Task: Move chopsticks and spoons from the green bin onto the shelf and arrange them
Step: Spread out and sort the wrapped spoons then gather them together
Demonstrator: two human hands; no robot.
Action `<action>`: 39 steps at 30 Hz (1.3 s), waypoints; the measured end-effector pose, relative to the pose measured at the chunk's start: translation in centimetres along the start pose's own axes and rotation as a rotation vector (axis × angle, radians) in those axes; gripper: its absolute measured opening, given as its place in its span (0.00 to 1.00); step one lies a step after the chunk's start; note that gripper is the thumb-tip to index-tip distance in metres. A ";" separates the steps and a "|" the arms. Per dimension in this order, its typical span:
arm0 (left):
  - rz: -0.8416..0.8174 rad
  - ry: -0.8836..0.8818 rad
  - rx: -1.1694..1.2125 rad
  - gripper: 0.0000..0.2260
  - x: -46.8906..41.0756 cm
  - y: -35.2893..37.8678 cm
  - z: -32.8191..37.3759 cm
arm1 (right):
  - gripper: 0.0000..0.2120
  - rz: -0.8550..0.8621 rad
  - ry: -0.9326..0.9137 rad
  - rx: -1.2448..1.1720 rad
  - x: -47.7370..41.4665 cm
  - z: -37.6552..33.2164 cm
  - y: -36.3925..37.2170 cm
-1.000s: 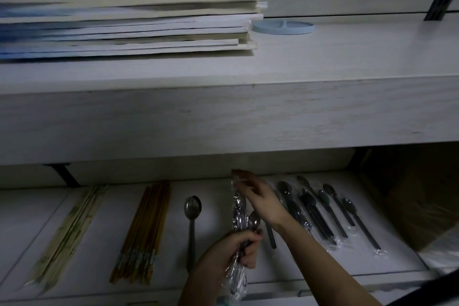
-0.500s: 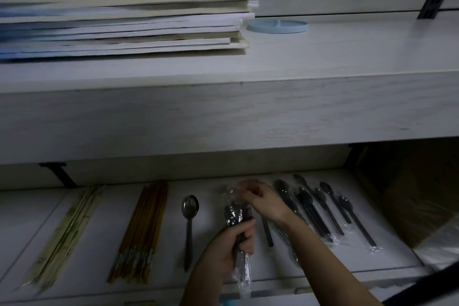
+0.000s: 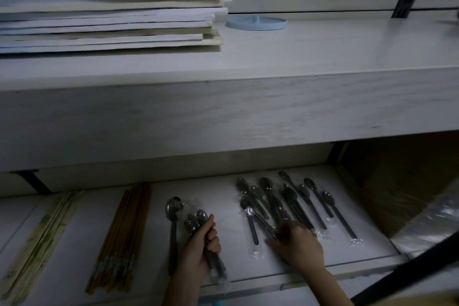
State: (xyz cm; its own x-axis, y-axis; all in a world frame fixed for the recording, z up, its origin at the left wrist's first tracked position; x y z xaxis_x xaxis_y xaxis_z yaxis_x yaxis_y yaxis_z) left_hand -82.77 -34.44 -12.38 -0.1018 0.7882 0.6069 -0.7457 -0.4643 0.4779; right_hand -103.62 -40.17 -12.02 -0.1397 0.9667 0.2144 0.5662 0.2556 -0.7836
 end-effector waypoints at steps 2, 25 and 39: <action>0.007 -0.016 0.002 0.12 -0.4 0.0 -0.2 | 0.17 0.039 -0.008 0.005 0.1 -0.3 0.2; -0.243 -0.024 -0.595 0.11 1.5 3.5 -0.8 | 0.14 -0.697 -0.451 -0.383 -1.1 -8.2 -2.5; 0.028 0.111 -0.073 0.15 0.1 -0.5 -0.3 | 0.29 0.000 -0.097 0.163 -3.5 -5.1 2.6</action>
State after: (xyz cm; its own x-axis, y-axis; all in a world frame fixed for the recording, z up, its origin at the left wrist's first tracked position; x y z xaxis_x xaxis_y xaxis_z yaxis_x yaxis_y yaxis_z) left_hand -82.61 -34.02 -12.79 -0.1920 0.8172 0.5434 -0.7873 -0.4589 0.4118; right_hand -97.50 -42.97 -11.85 -0.2217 0.9612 0.1639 0.4280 0.2470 -0.8694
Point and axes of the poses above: each hand's wrist, its own x-axis away from the middle knuckle, its own y-axis out of the palm, z = x × y, the point moved 4 cm from there along -x, towards the middle knuckle, and after that the axes turned 9 degrees about -x, right-handed, at the moved point
